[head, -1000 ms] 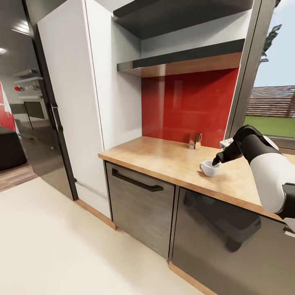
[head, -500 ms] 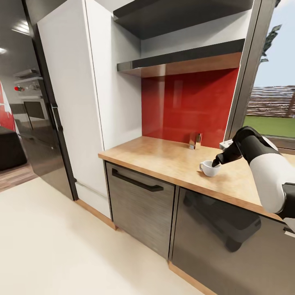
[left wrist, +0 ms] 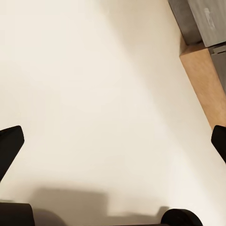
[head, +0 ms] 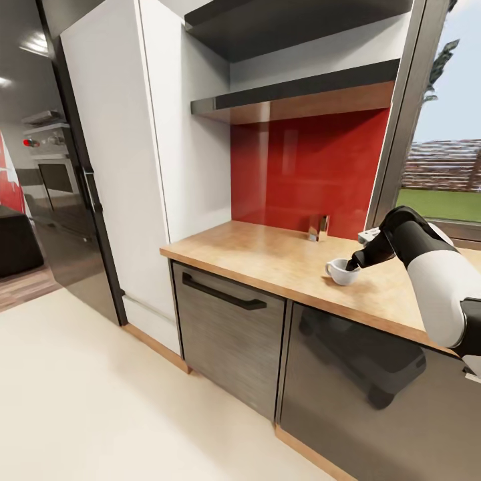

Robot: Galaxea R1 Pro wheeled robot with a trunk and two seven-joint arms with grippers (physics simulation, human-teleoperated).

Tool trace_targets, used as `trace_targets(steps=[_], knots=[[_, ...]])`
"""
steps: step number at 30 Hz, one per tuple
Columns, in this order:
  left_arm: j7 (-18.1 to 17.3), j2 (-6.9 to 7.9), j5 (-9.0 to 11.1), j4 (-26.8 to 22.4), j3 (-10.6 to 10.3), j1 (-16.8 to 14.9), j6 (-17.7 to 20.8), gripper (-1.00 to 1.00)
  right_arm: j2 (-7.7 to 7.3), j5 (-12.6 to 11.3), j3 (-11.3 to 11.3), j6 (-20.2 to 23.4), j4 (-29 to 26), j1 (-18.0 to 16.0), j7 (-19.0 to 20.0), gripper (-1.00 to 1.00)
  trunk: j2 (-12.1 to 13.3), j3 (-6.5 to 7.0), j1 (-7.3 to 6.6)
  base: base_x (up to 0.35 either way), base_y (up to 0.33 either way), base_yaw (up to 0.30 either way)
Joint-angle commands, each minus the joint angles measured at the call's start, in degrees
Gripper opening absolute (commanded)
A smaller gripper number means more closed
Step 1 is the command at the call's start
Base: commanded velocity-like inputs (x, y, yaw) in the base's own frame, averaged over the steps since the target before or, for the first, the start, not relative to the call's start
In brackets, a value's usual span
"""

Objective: Set up a coffee station on the kitchen countertop: keep the coffee maker on the countertop, move the bottle of coffee from the kitchen shelf to the counter next to the coffee maker, place a paper coffee filter on top of the coffee maker, put the saucer next to the coffee maker with the coffee cup on the saucer, and place the electric kettle next to the coffee maker.

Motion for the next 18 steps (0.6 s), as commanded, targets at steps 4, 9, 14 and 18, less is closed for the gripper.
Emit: trace_targets(steps=[4,9,14,18], knots=[[-0.17,0.02,0.46,0.02,-0.38,-0.04,0.1,1.0,0.05,0.61,-0.36,0.15,-0.08,-0.03,0.51,1.0,-0.03,-0.06,-0.01,0.0,0.0,0.0],[-0.17,0.02,0.46,0.02,-0.42,-0.04,0.1,1.0,0.05,0.61,-0.36,0.15,-0.08,-0.03,0.51,1.0,-0.03,-0.06,-0.01,0.0,0.0,0.0],[-0.17,0.02,0.46,0.02,-0.41,-0.04,0.1,1.0,0.09,0.61,-0.36,0.15,-0.07,-0.03,0.51,1.0,-0.03,-0.06,-0.01,0.0,0.0,0.0],[-0.17,0.02,0.46,0.02,-0.4,-0.04,0.1,1.0,0.11,0.61,-0.36,0.15,-0.07,-0.03,0.51,1.0,-0.03,-0.06,-0.01,0.0,0.0,0.0]])
